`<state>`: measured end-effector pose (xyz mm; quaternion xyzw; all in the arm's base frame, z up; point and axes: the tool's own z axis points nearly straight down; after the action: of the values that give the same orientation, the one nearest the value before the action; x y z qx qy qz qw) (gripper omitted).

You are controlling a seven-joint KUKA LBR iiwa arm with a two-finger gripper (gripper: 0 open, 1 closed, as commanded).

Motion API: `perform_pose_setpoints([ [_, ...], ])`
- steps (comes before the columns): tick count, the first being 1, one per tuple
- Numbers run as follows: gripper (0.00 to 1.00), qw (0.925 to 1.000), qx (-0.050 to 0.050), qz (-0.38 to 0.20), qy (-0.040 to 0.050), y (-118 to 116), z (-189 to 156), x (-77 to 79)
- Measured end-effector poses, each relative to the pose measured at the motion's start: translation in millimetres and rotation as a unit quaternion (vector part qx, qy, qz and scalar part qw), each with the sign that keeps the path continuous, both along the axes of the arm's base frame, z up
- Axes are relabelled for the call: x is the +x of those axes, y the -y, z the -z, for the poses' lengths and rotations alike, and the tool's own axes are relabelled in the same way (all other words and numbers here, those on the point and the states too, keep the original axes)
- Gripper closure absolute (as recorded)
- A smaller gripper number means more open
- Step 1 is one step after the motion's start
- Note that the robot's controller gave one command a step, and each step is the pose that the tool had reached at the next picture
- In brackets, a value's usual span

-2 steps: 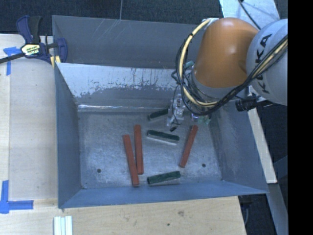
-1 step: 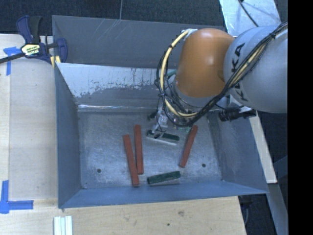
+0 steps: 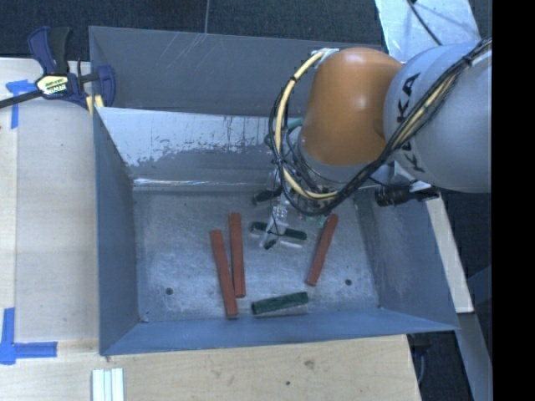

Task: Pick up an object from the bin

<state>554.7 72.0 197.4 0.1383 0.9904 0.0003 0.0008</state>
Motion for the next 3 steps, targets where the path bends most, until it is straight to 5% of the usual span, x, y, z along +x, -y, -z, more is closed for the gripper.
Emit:
perform_pose_setpoints([
  [1, 0.0, 0.9971, -0.001, -0.076, -0.002, 3, 131, 49.0],
  [2, 1.0, 0.9972, 0.0, -0.075, 0.0012, 3, 126, 50.5],
  [3, 1.0, 0.9962, -0.002, -0.087, -0.0005, 72, 127, 8.2],
])
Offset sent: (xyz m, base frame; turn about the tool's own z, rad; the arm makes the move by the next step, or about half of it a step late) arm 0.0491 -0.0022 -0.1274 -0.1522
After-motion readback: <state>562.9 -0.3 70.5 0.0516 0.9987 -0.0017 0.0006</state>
